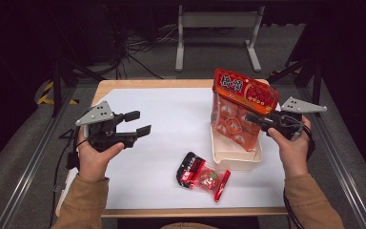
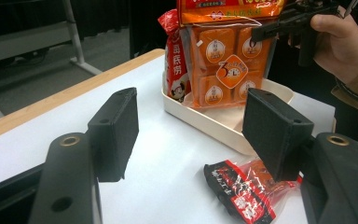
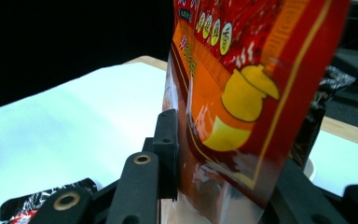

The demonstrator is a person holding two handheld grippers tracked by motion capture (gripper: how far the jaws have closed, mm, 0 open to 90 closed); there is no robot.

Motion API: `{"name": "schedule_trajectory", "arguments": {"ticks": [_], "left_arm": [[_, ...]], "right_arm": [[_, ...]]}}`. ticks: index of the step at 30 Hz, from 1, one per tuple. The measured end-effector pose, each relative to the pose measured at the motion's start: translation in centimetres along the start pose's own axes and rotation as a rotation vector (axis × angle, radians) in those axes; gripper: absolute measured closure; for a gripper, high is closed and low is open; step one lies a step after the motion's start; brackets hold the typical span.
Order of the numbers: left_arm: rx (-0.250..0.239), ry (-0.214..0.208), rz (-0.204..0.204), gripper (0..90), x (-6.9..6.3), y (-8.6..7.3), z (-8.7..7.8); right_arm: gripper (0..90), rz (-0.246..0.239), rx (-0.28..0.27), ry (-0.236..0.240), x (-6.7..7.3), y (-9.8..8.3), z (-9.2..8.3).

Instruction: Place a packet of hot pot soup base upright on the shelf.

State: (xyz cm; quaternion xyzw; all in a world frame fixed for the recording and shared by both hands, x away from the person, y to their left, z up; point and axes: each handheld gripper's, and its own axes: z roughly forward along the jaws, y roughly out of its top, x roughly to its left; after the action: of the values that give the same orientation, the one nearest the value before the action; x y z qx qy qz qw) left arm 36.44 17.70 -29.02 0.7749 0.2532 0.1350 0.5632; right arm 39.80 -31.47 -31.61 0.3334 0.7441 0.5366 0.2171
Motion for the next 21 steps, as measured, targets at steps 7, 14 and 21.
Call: {"name": "schedule_trajectory", "arguments": {"ticks": [7, 14, 21], "left_arm": [[0.009, 0.012, -0.012, 34.8, 0.2, -0.4, -0.1], [0.013, 0.017, -0.010, 32.7, 0.5, -0.9, -0.1], [0.022, 0.022, -0.025, 31.3, 0.6, -1.6, 0.2]], "right_arm": [[70.1, 0.001, 0.057, 0.008, 0.0, -1.2, 0.8], [70.1, -0.025, 0.078, 0.006, 0.5, -1.8, 1.8], [70.1, -0.011, 0.069, -0.008, 0.5, -2.9, 1.8]]}}
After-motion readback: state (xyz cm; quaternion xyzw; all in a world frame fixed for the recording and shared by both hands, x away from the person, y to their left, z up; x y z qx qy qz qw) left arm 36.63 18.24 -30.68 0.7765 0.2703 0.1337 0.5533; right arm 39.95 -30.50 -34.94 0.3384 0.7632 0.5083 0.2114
